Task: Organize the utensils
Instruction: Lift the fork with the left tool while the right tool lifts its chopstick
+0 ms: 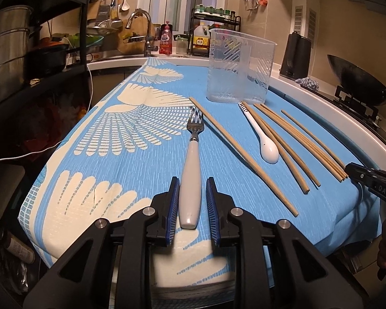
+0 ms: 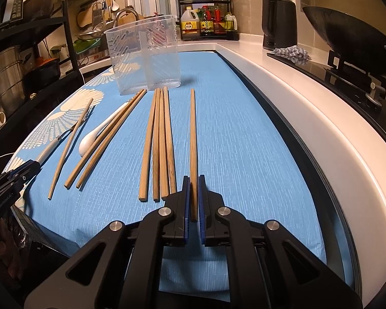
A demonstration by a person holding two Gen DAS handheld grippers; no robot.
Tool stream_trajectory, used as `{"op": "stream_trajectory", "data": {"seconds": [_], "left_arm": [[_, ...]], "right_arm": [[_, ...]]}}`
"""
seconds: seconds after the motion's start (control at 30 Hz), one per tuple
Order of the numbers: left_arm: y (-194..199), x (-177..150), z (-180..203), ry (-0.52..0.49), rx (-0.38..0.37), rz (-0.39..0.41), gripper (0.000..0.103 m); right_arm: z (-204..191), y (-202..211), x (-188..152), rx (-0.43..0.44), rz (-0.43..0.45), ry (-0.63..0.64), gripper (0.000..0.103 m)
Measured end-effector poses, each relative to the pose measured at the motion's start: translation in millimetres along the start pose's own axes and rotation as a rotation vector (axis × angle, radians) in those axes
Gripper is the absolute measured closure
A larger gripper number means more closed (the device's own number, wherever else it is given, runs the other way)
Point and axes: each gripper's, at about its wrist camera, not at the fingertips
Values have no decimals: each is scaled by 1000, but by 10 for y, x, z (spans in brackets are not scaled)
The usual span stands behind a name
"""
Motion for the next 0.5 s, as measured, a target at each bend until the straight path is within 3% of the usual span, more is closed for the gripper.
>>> {"op": "stream_trajectory", "data": {"seconds": [0.5], "left_arm": [[28,-37,17,-1,28,25,80]], "right_arm": [[-11,0,-34,-9,33,15,96]]}}
Point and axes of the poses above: each gripper's, at about its wrist camera, not at the fingertips, and y roughly against the way its jaws point, z to its right, x to its top, and after that the axes turned 7 degrees about x, right-handed
